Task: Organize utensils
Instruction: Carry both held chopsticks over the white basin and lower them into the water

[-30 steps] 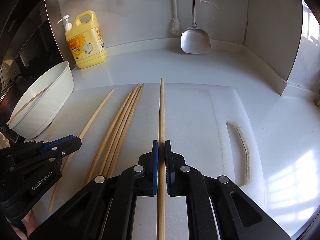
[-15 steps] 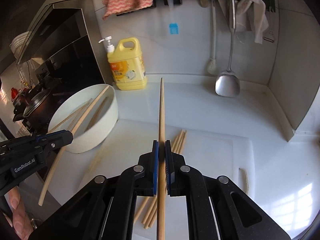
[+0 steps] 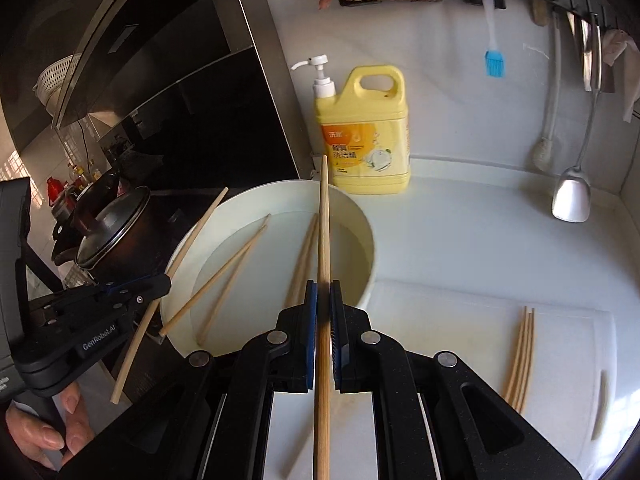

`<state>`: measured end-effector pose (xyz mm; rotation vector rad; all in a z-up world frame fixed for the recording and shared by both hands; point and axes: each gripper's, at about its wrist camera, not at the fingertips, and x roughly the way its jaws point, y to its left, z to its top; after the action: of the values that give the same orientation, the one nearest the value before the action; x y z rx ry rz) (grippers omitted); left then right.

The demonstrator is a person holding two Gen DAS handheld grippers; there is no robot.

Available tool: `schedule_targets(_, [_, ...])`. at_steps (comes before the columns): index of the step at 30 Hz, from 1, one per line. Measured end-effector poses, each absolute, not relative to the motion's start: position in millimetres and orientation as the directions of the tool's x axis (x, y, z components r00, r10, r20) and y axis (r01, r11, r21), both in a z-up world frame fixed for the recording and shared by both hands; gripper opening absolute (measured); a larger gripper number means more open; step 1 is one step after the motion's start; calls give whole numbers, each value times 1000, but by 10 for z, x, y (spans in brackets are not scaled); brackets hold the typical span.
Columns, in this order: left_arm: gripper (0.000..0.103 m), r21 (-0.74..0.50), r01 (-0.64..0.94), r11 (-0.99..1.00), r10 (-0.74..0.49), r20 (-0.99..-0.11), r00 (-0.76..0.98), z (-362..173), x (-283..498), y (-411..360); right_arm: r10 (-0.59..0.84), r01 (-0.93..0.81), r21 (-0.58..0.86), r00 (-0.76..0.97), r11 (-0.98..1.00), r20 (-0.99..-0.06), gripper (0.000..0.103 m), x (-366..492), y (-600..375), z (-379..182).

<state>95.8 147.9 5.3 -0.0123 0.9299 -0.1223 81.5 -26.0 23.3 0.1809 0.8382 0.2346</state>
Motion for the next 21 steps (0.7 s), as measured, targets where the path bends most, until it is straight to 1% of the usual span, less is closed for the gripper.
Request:
schedule_targets(8, [7, -80, 133, 988, -138, -841, 522, -309, 1374, 1745, 283, -125, 261, 588, 957, -758, 6, 1232, 266, -55])
schedule_targets(14, [7, -106, 121, 987, -152, -864, 480, -535, 1539, 1809, 292, -123, 269, 536, 955, -792, 6, 1469, 349, -328])
schedule_targets(21, [7, -93, 96, 991, -128, -875, 468, -709, 1685, 1799, 304, -123, 282, 502, 952, -810, 6, 1702, 360, -515])
